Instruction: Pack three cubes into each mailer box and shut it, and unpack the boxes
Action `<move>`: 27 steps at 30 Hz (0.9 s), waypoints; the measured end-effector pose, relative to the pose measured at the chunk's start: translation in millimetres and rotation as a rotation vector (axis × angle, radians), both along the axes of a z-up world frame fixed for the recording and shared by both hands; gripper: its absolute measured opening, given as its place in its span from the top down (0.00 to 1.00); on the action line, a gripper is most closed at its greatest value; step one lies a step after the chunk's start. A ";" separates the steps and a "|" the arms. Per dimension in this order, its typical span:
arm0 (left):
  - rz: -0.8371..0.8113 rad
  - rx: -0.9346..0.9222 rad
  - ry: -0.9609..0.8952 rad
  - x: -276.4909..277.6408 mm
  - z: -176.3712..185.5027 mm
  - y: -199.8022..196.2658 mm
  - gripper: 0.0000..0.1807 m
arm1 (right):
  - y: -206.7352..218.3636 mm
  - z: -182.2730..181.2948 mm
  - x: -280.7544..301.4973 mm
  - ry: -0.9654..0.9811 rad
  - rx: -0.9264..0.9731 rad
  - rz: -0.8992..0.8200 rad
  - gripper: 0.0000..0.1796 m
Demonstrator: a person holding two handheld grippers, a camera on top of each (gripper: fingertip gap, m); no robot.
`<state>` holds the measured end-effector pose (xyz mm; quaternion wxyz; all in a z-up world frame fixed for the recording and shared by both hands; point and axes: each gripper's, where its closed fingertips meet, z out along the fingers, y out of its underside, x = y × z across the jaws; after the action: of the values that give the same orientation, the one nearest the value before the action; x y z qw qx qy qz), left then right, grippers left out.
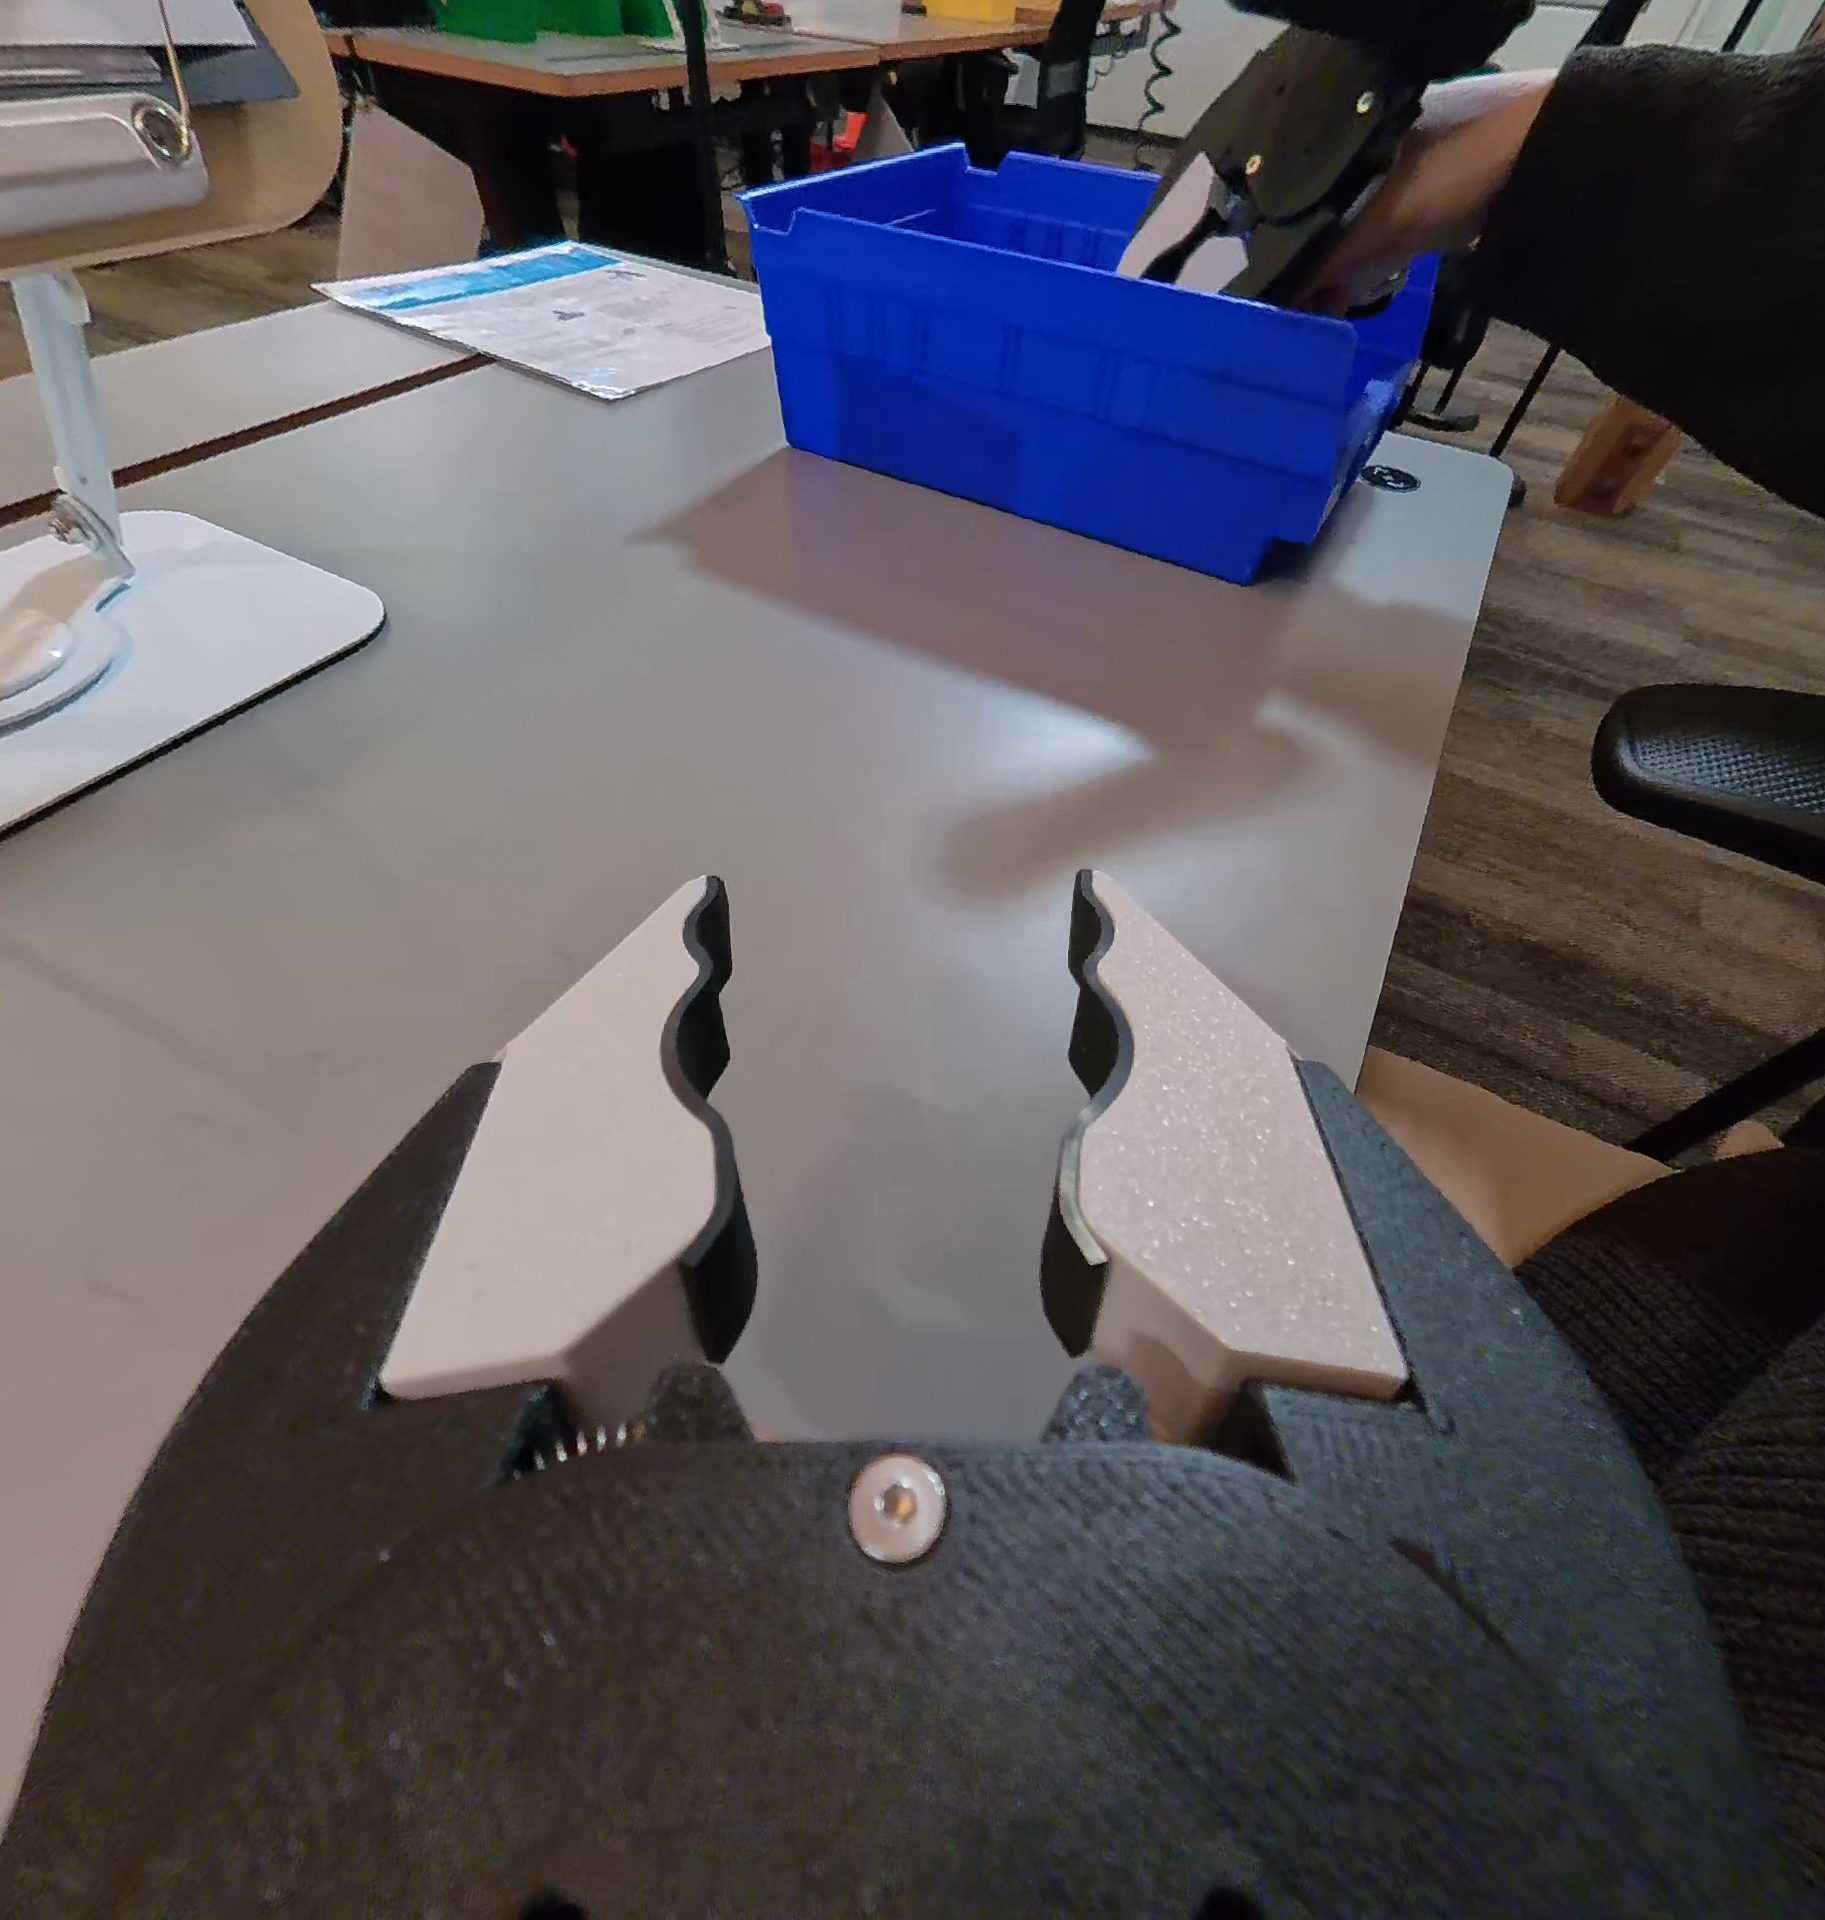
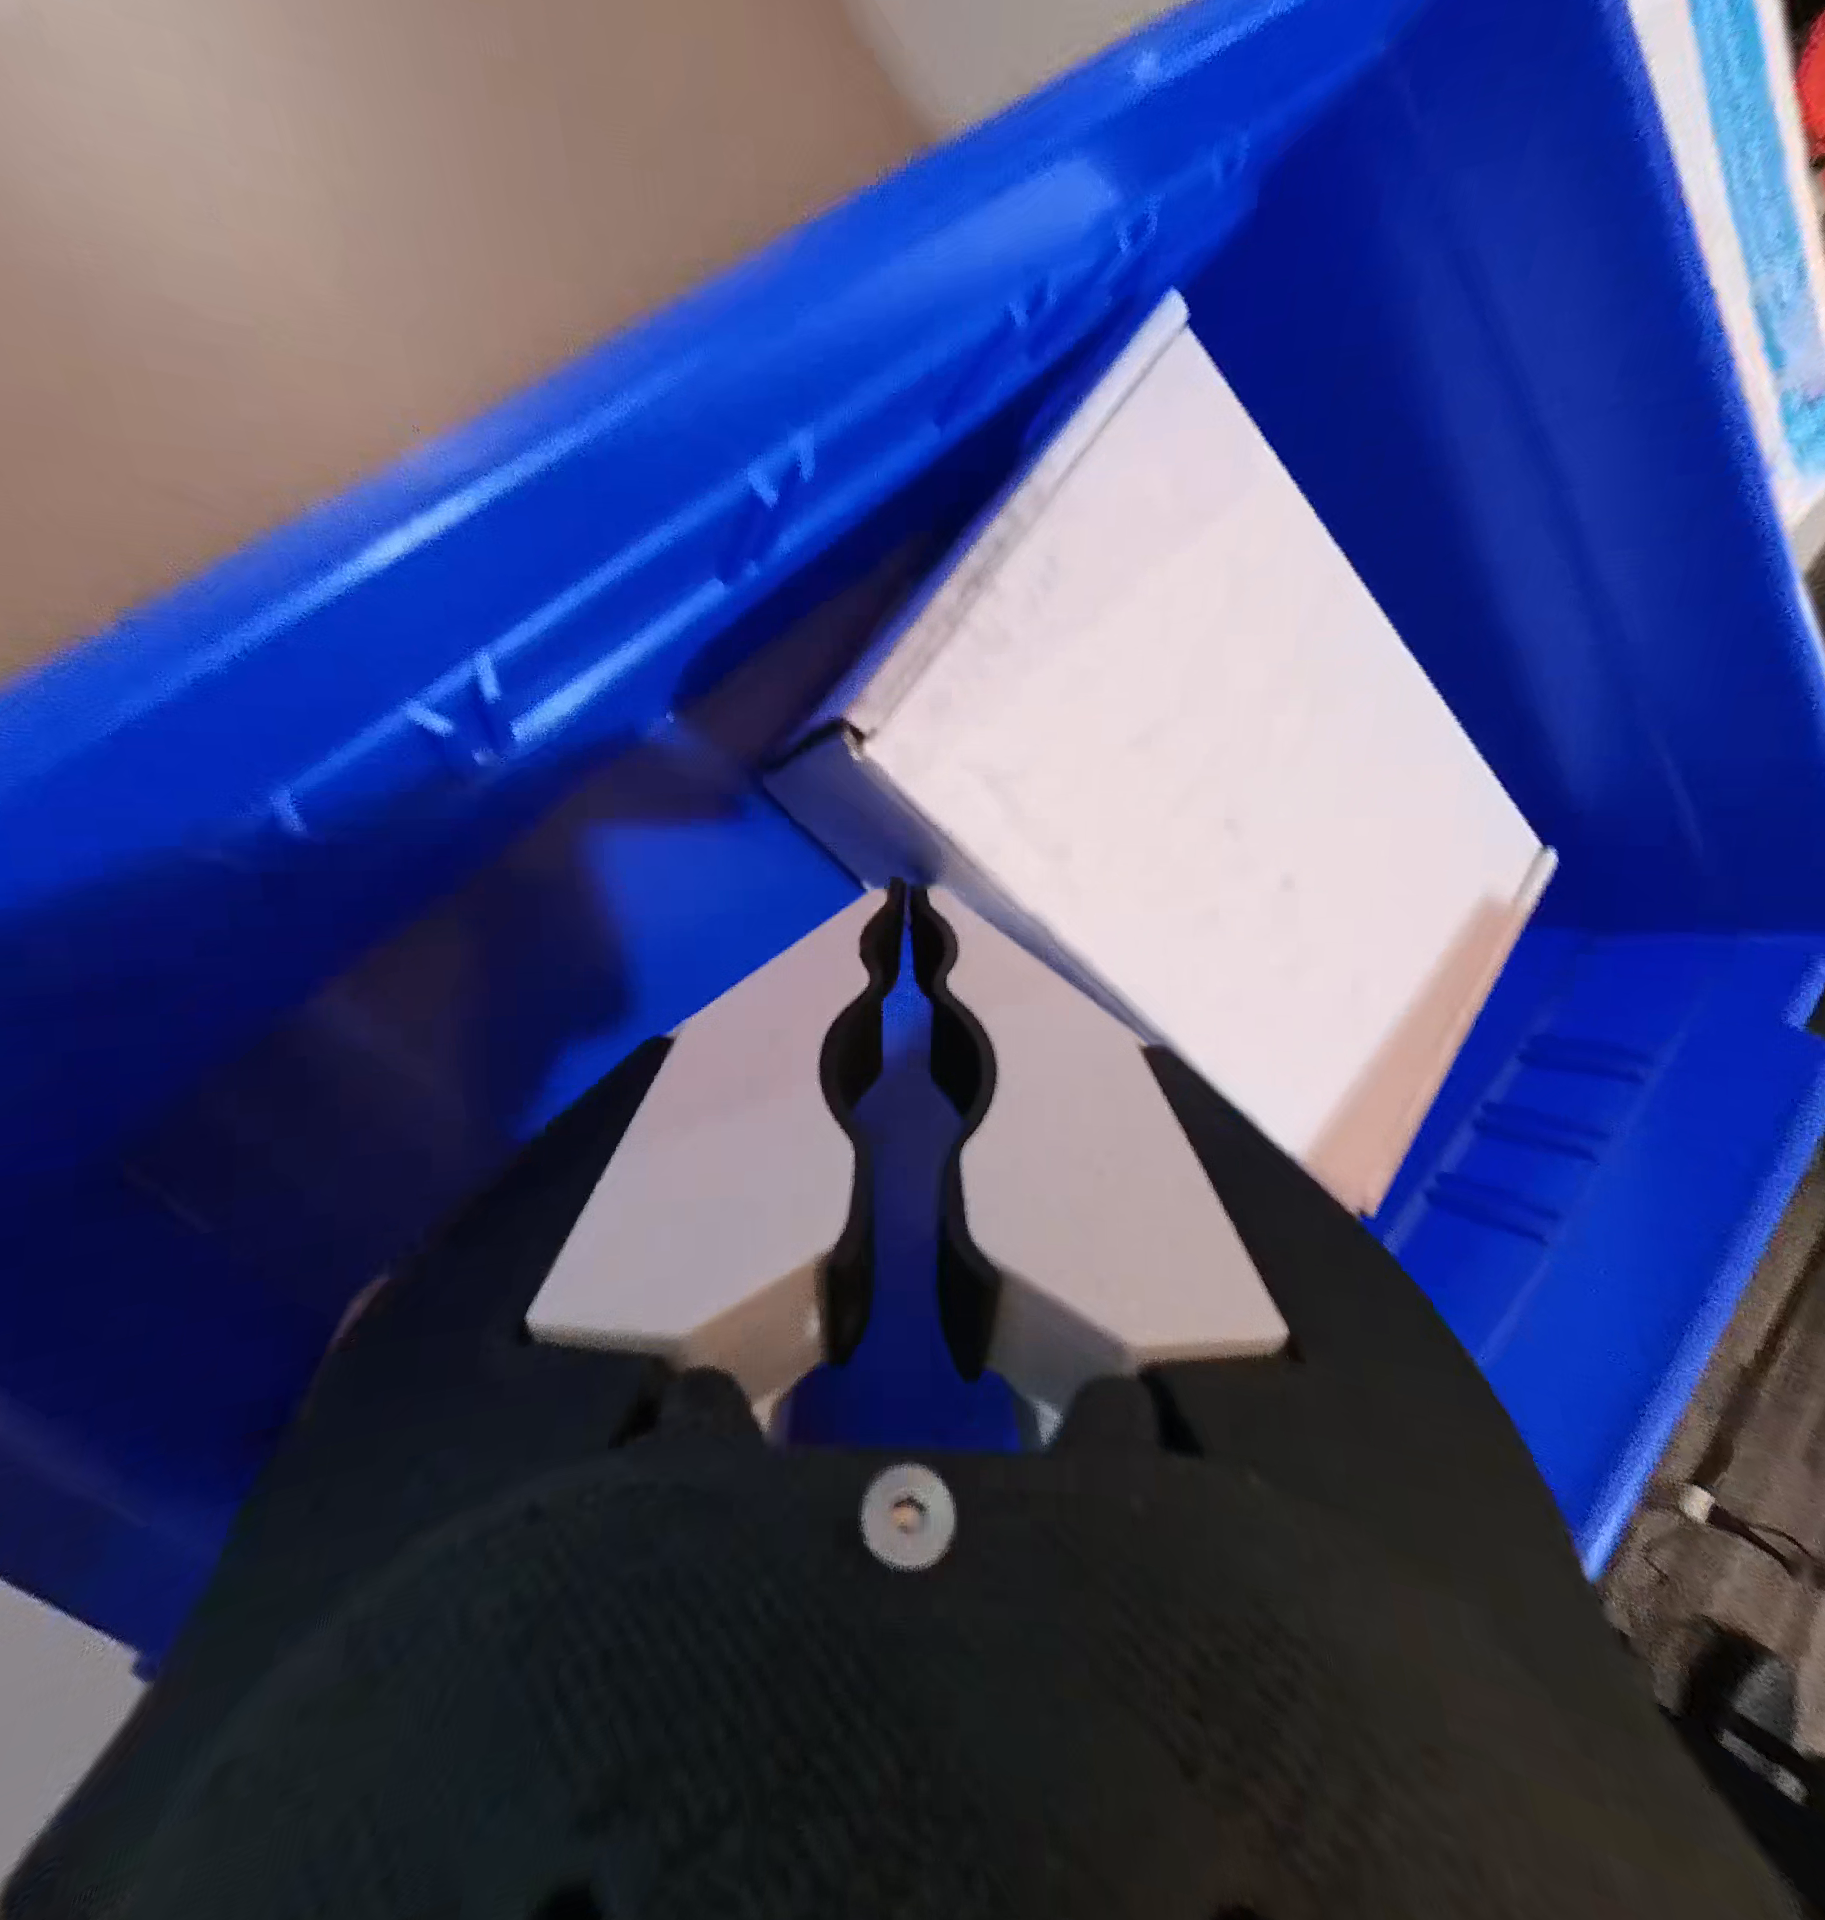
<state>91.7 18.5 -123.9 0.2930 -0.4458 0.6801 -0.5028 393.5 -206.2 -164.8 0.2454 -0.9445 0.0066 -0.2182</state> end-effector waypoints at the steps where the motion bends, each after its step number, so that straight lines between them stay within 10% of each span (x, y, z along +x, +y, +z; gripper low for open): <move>1: -0.002 0.000 0.001 -0.1 -0.3 -0.6 0.65 | 4.7 -1.0 -1.7 0.016 0.009 0.007 1.00; 14: 0.010 0.000 -0.010 -0.9 3.1 3.6 0.65 | 12.9 -2.7 9.0 -0.016 0.020 -0.047 0.99; 27: 0.022 -0.337 0.143 3.8 12.0 21.5 0.62 | 68.0 141.6 -100.9 0.158 0.503 0.005 0.78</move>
<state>95.5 40.0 -111.8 0.1707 -0.5307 0.6002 -0.5736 292.7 -138.2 -23.3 0.4718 -0.8679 0.0774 -0.1346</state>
